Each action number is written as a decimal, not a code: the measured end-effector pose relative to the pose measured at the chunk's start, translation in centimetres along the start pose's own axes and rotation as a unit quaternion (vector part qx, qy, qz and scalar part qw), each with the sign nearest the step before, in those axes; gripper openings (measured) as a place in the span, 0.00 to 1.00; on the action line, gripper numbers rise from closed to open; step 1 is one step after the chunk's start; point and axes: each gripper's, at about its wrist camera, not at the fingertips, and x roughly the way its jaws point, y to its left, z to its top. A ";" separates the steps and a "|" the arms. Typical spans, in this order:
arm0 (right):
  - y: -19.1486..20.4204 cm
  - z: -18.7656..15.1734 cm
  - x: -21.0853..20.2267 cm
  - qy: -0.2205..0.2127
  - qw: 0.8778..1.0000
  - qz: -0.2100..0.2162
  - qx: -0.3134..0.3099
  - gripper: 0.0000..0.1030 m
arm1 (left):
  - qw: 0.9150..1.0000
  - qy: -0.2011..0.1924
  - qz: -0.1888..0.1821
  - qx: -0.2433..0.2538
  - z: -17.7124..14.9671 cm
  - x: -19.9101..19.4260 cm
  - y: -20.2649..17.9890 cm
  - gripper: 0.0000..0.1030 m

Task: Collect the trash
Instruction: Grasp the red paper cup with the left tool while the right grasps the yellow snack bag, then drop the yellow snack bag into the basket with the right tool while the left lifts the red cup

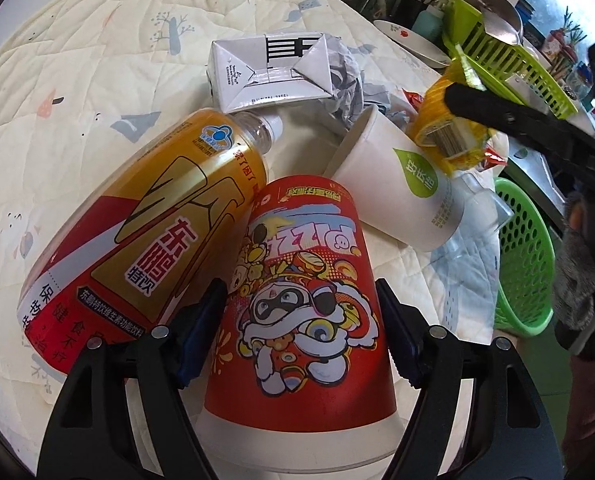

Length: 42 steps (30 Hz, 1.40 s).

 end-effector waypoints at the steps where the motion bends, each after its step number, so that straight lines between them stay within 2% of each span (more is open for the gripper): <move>1: 0.1 0.0 -0.4 -0.006 1.000 0.000 0.000 0.39 | 1.000 0.000 0.000 0.001 0.0 0.0 -0.1 0.68; 9: 0.4 0.6 -3.1 -0.040 0.999 0.023 0.014 0.38 | 1.000 -0.017 0.006 0.006 -0.7 -1.2 -0.9 0.67; 22: 0.1 0.4 -8.5 -0.092 0.995 0.036 0.034 0.38 | 0.999 -0.050 -0.010 0.004 -1.9 -5.0 -1.2 0.67; 30: -3.6 -4.3 -13.3 -0.096 0.993 -0.013 0.059 0.39 | 0.997 -0.071 -0.036 0.018 -2.6 -7.2 -3.4 0.67; 38: -10.6 -11.3 -15.6 -0.057 0.987 -0.090 0.119 0.41 | 0.993 -0.079 -0.067 0.050 -2.6 -7.7 -8.2 0.67; 42: -13.1 -13.9 -15.6 -0.041 0.982 -0.111 0.146 0.44 | 0.991 -0.073 -0.083 0.069 -2.4 -7.0 -11.2 0.67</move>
